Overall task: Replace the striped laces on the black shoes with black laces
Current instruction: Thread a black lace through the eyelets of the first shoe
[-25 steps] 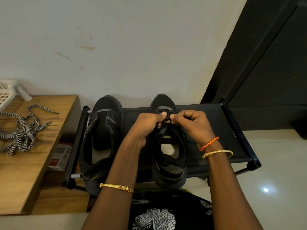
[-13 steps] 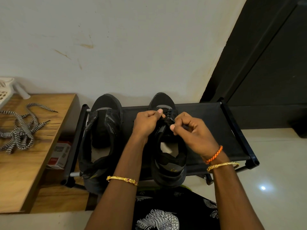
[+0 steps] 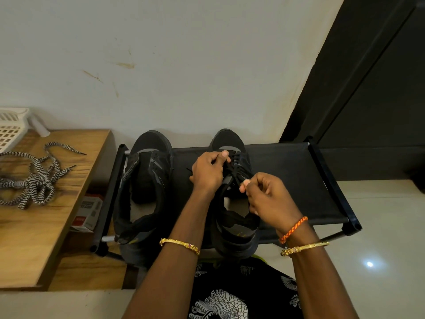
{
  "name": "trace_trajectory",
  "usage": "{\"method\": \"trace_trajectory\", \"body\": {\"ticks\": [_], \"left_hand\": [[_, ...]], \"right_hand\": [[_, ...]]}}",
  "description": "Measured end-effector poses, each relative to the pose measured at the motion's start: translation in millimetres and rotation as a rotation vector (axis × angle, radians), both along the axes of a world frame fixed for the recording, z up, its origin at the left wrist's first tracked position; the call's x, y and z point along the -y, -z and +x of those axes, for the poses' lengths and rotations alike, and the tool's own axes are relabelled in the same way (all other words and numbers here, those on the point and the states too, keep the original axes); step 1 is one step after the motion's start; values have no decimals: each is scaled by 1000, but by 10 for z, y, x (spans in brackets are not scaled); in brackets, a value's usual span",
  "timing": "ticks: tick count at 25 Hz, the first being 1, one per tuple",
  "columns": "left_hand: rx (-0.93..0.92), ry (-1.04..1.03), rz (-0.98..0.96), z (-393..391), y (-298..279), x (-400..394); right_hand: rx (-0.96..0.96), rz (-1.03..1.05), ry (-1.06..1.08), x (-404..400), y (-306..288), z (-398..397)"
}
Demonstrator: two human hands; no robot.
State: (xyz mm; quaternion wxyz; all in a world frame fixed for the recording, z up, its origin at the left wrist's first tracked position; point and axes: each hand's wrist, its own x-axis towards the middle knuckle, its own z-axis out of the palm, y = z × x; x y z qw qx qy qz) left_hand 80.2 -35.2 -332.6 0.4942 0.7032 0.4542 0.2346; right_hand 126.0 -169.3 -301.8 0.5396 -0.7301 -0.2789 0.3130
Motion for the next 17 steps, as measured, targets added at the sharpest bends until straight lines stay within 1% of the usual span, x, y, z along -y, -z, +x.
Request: {"method": "trace_trajectory", "body": {"ticks": [2,4,5,7,8,9,10,11,12,14,15,16,17], "left_hand": [[-17,6,-5,9,9,11],[81,69,-87,-58,-19,-7],[151,129,-117,-119,-40,-50],[222,243,-155,-283,-103,-178],[238,248,-186,-365,-121,-255],[250,218,-214,-431,-125,-320],[254,171,-217,-482,-106,-365],[229,127,-188,-522,-88,-384],[143,112,-138,-538,-68,-384],[-95,189,-45,-541,-10,-359],[-203,254,-5,-537,8,-352],[-276,317,32,-539,14,-341],[-307,363,62,-534,11,-329]], "right_hand": [[-43,-16,-12,-1,-20,-7],[-139,15,-9,9,-41,-10],[-147,48,31,25,-60,14],[-47,168,239,47,-63,152],[-34,231,371,41,-49,268],[-58,250,472,30,-27,380],[-71,208,530,10,19,465],[-62,124,529,-15,81,521],[-30,19,467,-46,154,552],[63,-166,238,-97,295,572],[102,-216,127,-116,329,565],[136,-232,58,-126,341,559],[176,-225,34,-131,342,564]]}}
